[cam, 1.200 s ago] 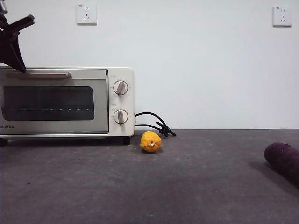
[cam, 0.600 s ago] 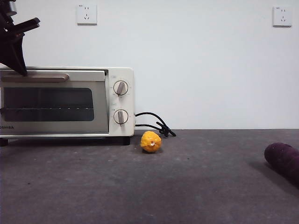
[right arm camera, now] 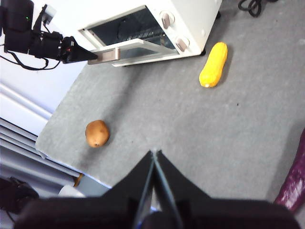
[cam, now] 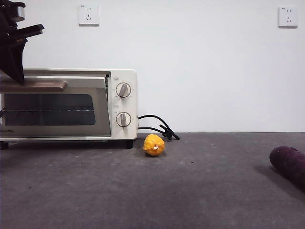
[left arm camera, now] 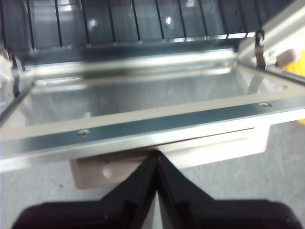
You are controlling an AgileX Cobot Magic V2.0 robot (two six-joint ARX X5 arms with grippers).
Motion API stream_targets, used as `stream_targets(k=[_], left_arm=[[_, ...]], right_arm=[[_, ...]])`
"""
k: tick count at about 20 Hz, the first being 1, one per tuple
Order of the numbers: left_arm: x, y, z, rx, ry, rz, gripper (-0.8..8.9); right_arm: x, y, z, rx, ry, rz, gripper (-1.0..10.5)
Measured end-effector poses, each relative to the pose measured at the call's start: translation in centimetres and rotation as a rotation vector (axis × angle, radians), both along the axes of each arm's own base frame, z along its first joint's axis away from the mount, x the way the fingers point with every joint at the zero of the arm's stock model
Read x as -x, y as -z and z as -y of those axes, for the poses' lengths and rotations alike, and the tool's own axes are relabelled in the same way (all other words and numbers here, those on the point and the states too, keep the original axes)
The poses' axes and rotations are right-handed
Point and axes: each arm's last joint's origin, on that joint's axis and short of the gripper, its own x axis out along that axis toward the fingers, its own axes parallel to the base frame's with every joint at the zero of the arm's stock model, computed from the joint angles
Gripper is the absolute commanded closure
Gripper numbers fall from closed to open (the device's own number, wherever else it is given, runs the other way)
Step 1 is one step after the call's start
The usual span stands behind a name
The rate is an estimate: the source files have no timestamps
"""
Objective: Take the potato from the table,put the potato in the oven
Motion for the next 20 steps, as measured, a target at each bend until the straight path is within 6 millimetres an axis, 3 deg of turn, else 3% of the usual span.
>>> stream_targets(k=[9, 20], left_arm=[[0.7, 1.6, 1.0, -0.068, 0.012, -0.123, 8.19], [1.7, 8.3, 1.6, -0.077, 0.036, -0.263, 8.19]], right_arm=[[0.2, 0.2, 0.0, 0.013, -0.003, -0.020, 9.5], [0.3, 0.4, 0.0, 0.035, -0.007, -0.024, 9.5]])
